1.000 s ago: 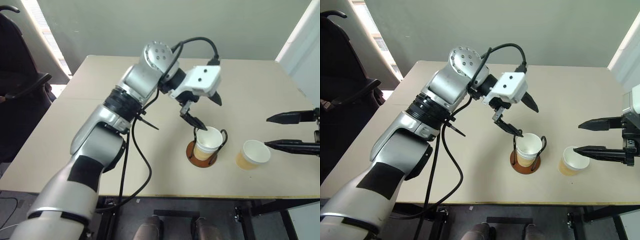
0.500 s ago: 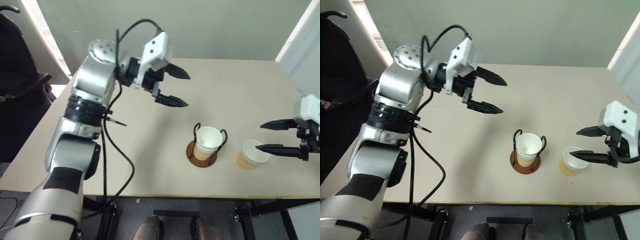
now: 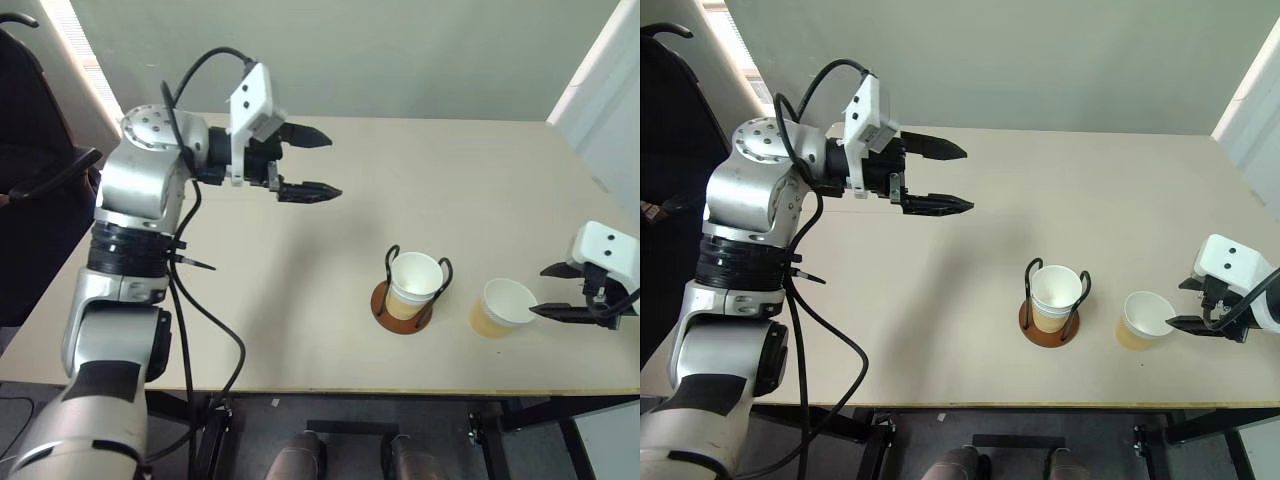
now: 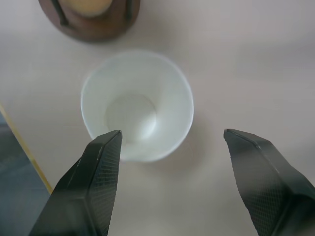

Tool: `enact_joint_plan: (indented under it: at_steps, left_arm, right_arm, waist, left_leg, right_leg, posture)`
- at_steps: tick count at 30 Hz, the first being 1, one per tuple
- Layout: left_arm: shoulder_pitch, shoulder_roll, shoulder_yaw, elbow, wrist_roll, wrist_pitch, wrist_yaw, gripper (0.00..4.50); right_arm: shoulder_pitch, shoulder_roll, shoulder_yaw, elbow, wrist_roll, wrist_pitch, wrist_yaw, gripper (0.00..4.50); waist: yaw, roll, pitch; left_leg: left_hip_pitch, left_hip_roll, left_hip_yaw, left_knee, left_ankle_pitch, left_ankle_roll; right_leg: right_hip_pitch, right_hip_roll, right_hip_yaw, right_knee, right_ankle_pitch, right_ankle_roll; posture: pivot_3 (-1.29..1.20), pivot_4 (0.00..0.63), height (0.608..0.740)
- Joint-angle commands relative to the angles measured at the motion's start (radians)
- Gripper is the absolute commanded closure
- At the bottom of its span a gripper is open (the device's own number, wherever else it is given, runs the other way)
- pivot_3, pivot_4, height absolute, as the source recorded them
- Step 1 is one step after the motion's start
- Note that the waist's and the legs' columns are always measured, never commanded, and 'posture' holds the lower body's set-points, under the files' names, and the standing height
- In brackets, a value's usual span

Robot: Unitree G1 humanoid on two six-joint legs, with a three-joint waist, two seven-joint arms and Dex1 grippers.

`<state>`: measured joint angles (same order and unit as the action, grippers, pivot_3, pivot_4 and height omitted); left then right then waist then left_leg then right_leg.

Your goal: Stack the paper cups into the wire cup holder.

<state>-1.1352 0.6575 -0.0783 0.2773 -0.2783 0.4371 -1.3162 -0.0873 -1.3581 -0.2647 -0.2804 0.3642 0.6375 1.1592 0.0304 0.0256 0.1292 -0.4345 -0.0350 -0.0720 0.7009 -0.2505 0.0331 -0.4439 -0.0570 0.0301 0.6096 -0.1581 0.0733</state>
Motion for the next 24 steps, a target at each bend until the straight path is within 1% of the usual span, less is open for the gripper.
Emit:
enact_joint_plan:
  at_steps: [1, 4, 6, 8, 14, 19, 22, 24]
  left_arm:
    - [-0.002, 0.028, 0.045, -0.017, -0.02, -0.026, 0.008, 0.03]
    - [0.015, 0.041, 0.051, -0.025, -0.027, -0.035, 0.001, 0.03]
    - [0.033, 0.054, 0.05, -0.037, -0.029, -0.044, -0.007, 0.03]
    - [0.041, 0.063, 0.053, -0.041, -0.033, -0.043, -0.006, 0.03]
    - [0.044, 0.059, 0.052, -0.027, -0.032, -0.057, 0.011, 0.03]
    - [0.063, 0.057, 0.05, -0.051, -0.064, -0.071, -0.031, 0.03]
    - [0.07, 0.061, 0.051, -0.058, -0.092, -0.06, -0.063, 0.03]
    - [0.072, 0.072, 0.043, -0.051, -0.108, -0.042, -0.101, 0.03]
  right_arm:
    - [-0.038, -0.014, 0.032, 0.001, -0.026, -0.024, 0.004, 1.07]
    - [-0.044, -0.018, 0.043, -0.017, -0.013, -0.023, 0.035, 1.07]
    - [-0.037, -0.028, 0.009, -0.057, 0.025, -0.002, 0.077, 1.07]
    - [-0.044, -0.046, -0.014, -0.063, 0.022, -0.003, 0.097, 1.07]
    - [-0.123, -0.054, -0.027, -0.035, 0.04, 0.018, 0.097, 1.07]
    - [-0.075, -0.072, -0.093, -0.125, 0.088, 0.067, 0.178, 1.07]
    - [-0.083, -0.052, -0.091, -0.164, 0.118, 0.094, 0.169, 1.07]
    - [-0.076, -0.045, -0.075, -0.17, 0.111, 0.089, 0.16, 1.07]
  waist:
    - [0.0, 0.0, 0.0]
    - [0.0, 0.0, 0.0]
    - [0.0, 0.0, 0.0]
    - [0.0, 0.0, 0.0]
    - [0.0, 0.0, 0.0]
    - [0.0, 0.0, 0.0]
    - [-0.002, 0.0, 0.0]
    - [-0.001, 0.0, 0.0]
  left_leg:
    - [0.0, 0.0, 0.0, 0.0, 0.0, 0.0]
    - [0.0, 0.0, 0.0, 0.0, 0.0, 0.0]
    - [0.0, 0.0, 0.0, -0.001, 0.0, 0.0]
    - [0.0, 0.0, 0.0, -0.001, 0.0, 0.0]
    - [0.0, 0.0, 0.0, -0.001, 0.0, 0.0]
    - [0.0, 0.0, -0.001, -0.001, 0.0, 0.0]
    - [0.0, 0.0, -0.001, -0.002, 0.0, -0.001]
    - [0.0, 0.0, -0.001, -0.001, -0.001, -0.001]
  right_leg:
    - [0.0, 0.0, 0.0, 0.0, 0.0, 0.0]
    - [0.0, 0.0, 0.0, 0.0, 0.0, 0.0]
    - [0.0, 0.0, 0.0, 0.0, 0.0, 0.0]
    - [0.0, 0.0, 0.0, 0.0, 0.0, 0.0]
    - [0.0, 0.0, 0.0, -0.001, 0.0, -0.001]
    - [0.0, 0.0, 0.0, -0.001, 0.0, -0.002]
    - [0.0, 0.0, 0.0, -0.001, -0.001, -0.002]
    - [0.0, 0.001, 0.0, -0.001, -0.001, -0.002]
  posture:
    - [0.0, 0.15, 0.74]
    - [0.0, 0.15, 0.74]
    - [0.0, 0.15, 0.74]
    - [0.0, 0.15, 0.74]
    - [0.0, 0.15, 0.74]
    - [0.0, 0.15, 0.74]
    - [0.0, 0.15, 0.74]
    - [0.0, 0.15, 0.74]
